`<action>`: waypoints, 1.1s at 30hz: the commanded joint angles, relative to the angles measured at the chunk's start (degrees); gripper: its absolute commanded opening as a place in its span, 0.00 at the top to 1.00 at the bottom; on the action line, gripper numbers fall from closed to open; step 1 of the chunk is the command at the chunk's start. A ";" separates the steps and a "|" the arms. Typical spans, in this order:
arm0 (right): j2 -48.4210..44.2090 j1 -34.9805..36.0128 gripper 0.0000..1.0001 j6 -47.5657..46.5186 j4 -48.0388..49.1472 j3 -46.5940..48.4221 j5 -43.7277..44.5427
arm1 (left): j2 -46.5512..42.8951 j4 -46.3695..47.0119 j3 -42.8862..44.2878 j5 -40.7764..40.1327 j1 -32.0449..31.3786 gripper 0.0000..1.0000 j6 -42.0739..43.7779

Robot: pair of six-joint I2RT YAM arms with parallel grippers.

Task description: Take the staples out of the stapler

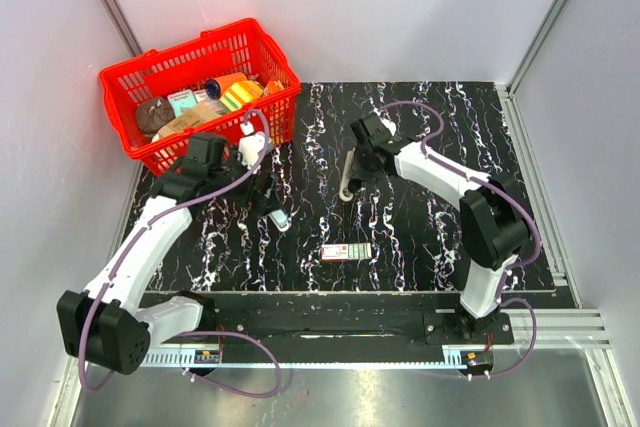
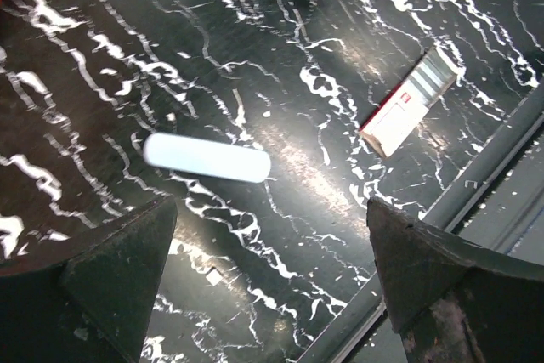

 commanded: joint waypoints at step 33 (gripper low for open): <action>-19.34 15.80 1.00 19.48 34.79 -18.57 -1.93 | 26.34 15.79 3.99 15.04 -8.59 0.37 0.26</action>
